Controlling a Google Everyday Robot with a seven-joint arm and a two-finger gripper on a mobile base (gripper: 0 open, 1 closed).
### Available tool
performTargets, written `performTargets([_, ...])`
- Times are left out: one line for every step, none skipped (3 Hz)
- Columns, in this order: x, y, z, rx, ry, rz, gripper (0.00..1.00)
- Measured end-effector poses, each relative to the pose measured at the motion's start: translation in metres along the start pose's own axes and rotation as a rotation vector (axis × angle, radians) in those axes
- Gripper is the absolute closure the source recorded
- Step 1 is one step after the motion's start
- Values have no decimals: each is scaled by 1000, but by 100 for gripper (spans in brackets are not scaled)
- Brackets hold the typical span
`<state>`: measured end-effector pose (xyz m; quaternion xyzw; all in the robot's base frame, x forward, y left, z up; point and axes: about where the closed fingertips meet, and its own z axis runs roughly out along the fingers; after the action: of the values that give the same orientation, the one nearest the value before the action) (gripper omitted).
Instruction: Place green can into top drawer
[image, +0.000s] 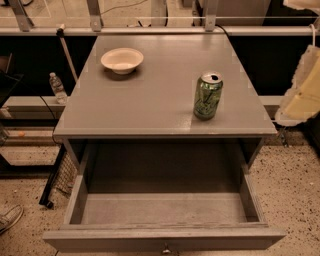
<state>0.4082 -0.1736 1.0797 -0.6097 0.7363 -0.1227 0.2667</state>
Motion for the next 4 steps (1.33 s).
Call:
performTargets([0,0,0,0,0,0,0])
performTargets([-4,-4,4,11,-39,35,0])
performTargets([-4,-13,30,-5,-91,88,0])
performTargets([-1,-22,75,-44,-151,136,0])
